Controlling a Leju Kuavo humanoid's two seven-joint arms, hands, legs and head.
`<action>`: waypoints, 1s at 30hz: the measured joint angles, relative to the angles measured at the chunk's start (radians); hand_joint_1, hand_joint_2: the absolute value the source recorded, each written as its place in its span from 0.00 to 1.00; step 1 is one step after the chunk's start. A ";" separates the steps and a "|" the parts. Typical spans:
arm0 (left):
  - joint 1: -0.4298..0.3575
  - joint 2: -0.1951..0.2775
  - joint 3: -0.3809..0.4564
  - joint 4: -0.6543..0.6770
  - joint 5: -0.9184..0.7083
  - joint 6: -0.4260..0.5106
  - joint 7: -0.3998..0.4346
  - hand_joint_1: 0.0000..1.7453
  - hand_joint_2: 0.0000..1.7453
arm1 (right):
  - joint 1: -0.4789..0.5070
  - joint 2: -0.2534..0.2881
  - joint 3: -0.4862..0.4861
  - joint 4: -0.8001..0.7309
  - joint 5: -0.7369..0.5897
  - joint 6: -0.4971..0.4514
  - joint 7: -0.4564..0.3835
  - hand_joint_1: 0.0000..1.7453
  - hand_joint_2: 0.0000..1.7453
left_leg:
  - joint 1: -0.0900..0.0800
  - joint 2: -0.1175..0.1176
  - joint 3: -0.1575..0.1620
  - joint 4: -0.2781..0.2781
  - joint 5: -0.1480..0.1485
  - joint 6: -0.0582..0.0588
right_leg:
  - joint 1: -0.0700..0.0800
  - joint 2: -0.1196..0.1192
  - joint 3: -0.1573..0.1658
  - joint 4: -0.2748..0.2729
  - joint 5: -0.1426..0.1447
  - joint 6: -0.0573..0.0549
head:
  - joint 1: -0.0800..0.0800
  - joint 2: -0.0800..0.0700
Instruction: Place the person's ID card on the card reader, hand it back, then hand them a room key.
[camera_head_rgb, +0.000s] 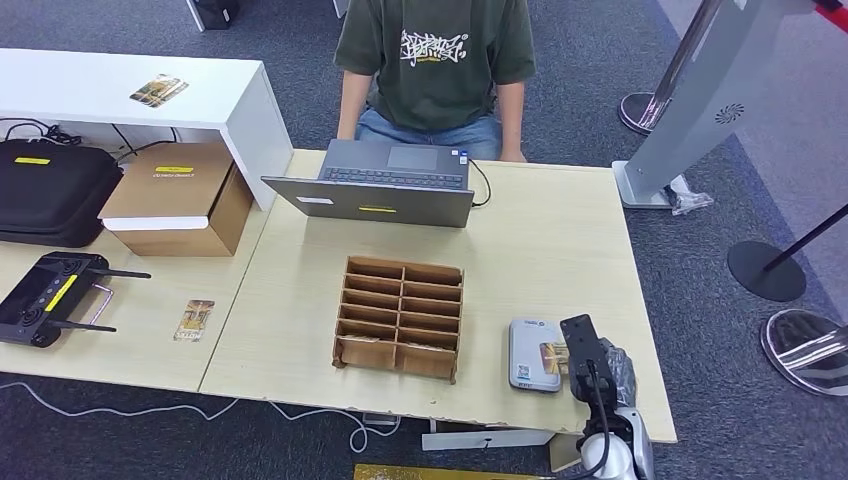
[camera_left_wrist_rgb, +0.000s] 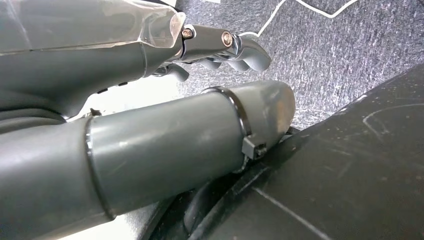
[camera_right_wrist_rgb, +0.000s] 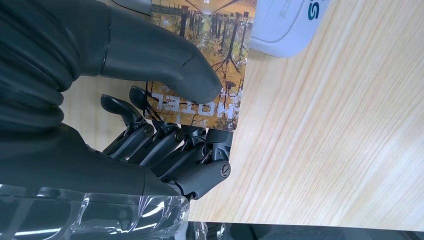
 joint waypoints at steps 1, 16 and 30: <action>0.000 0.000 0.001 0.000 0.000 0.000 -0.001 0.00 0.00 | 0.000 0.000 0.000 -0.002 0.001 0.002 -0.005 1.00 1.00 | 0.000 0.000 0.000 0.000 0.000 0.000 | 0.000 0.000 0.000 0.000 0.000 0.000 | 0.000 0.000; 0.001 -0.001 0.010 0.000 -0.003 -0.002 -0.003 0.00 0.00 | -0.004 0.000 0.035 -0.066 -0.006 -0.015 -0.065 1.00 1.00 | 0.000 0.000 0.000 0.000 0.000 0.000 | 0.000 0.000 0.000 0.000 0.000 0.000 | 0.000 0.000; -0.002 -0.001 0.014 0.000 -0.008 -0.017 -0.021 0.00 0.00 | 0.023 0.000 0.105 -0.291 0.315 -0.277 -0.157 1.00 1.00 | 0.000 0.000 0.000 0.000 0.000 0.000 | 0.000 0.000 0.000 0.000 0.000 0.000 | 0.000 0.000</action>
